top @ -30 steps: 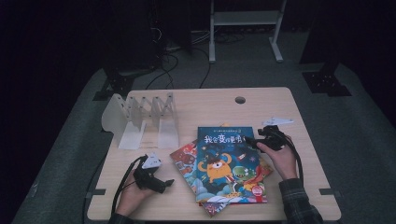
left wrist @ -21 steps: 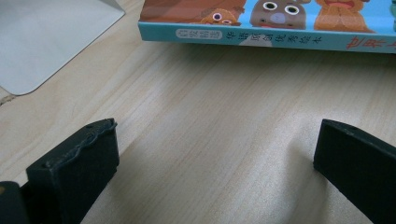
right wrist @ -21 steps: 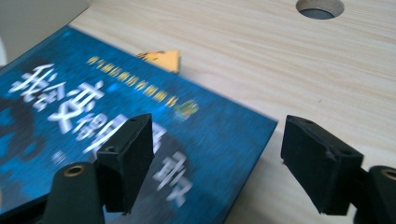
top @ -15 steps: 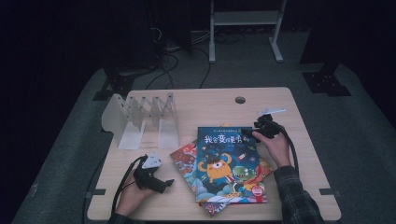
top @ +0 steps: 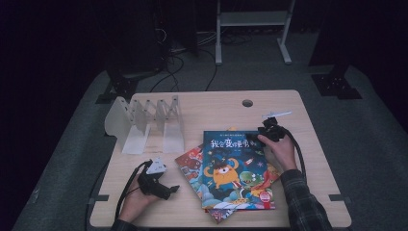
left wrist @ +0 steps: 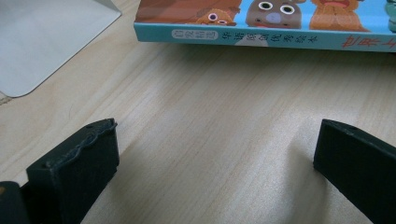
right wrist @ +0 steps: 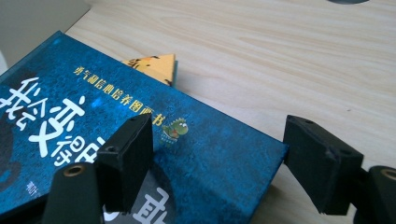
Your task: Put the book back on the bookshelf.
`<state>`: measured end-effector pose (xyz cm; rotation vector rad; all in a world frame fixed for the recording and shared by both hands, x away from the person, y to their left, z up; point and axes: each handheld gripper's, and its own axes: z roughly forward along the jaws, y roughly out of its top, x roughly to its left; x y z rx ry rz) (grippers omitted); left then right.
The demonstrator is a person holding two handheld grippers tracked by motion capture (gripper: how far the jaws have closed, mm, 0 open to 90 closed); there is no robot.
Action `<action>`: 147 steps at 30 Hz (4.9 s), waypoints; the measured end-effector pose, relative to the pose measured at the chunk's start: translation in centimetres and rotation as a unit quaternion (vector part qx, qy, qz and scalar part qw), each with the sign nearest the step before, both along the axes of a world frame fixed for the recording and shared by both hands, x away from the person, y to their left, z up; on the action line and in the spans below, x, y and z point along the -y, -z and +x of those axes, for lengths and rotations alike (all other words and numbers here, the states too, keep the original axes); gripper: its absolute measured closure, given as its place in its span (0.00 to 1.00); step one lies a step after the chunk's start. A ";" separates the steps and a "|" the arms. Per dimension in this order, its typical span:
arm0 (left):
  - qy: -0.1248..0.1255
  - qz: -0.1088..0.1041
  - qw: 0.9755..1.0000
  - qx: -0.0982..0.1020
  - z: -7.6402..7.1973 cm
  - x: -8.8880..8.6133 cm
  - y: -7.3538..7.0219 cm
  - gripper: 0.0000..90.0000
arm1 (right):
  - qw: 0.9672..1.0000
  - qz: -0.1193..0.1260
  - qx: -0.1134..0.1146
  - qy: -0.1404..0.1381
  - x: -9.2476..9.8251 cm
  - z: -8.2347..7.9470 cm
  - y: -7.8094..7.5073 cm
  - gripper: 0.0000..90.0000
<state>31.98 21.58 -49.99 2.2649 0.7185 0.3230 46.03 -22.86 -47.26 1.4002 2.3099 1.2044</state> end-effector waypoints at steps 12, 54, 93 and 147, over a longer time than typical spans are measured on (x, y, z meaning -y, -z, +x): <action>0.002 0.000 1.000 0.000 0.0 0.0 0.0 0.00 | 0.999 -0.015 0.000 -0.038 -2.4 -0.4 -0.3 0.27; 0.011 -0.052 0.998 0.017 1.8 0.7 -3.3 0.00 | 0.991 -0.068 0.018 -0.110 -9.5 -3.0 -1.6 0.31; 0.039 -0.090 0.994 -0.047 0.9 1.4 -2.8 0.03 | 0.992 -0.035 0.071 -0.102 -1.5 -10.6 -3.3 0.29; 0.055 -0.078 0.994 -0.051 -0.3 1.5 -3.0 0.01 | 0.992 -0.083 0.070 -0.063 5.2 -17.4 -0.3 0.27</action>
